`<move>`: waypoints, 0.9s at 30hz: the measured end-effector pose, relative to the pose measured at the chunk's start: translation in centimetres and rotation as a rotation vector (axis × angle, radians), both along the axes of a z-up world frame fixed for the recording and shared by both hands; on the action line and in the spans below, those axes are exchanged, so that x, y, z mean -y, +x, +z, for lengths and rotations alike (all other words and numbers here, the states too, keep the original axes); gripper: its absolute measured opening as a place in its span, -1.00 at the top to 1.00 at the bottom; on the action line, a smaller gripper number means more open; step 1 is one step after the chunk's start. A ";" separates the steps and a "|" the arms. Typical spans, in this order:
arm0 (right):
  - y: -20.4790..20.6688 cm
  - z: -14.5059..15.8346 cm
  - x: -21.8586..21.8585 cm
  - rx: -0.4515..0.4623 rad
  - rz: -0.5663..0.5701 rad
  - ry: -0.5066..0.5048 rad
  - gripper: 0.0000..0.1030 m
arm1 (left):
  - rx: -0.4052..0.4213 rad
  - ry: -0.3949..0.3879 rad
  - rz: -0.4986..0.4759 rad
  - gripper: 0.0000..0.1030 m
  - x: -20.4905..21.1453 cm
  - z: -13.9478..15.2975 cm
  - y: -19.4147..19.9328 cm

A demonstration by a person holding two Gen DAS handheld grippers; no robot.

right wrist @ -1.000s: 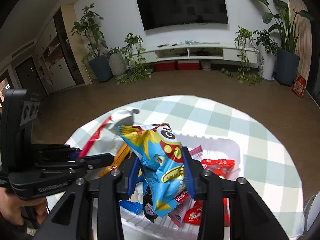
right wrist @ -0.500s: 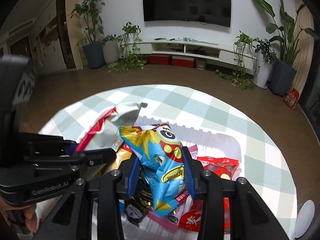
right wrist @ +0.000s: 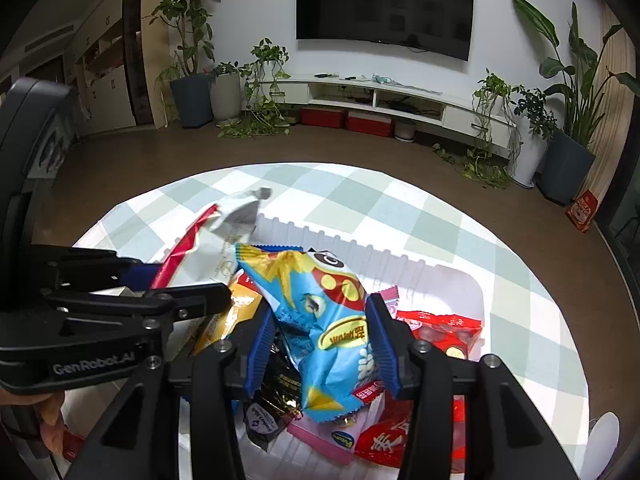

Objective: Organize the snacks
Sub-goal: 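Carry both bags into the white tray and open both tools, then move both tools back toward the remaining snacks on the table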

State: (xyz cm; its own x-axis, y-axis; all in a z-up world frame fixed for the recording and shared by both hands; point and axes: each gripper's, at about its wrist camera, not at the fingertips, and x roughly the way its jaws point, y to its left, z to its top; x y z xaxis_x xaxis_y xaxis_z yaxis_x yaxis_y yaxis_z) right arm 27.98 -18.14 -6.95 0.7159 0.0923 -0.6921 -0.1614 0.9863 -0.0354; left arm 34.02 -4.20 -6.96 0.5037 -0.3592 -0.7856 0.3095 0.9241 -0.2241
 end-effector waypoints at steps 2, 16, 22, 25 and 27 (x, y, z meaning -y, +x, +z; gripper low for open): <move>-0.1 0.2 0.1 0.007 -0.006 -0.003 0.01 | 0.004 -0.008 0.011 0.04 -0.4 0.1 0.0; -1.7 2.1 0.9 0.066 -0.017 0.029 -0.46 | 0.084 -0.014 0.027 -0.77 -2.0 2.9 -2.7; -3.0 4.0 2.0 0.119 -0.031 0.108 -0.82 | 0.148 -0.018 0.061 -0.99 -3.3 4.8 -5.5; -3.4 4.6 2.9 0.119 -0.052 0.151 -0.85 | 0.182 -0.017 0.073 -0.99 -4.2 5.9 -7.3; -3.7 4.9 3.5 0.119 -0.066 0.171 -0.85 | 0.207 -0.018 0.070 -0.99 -4.7 6.5 -8.8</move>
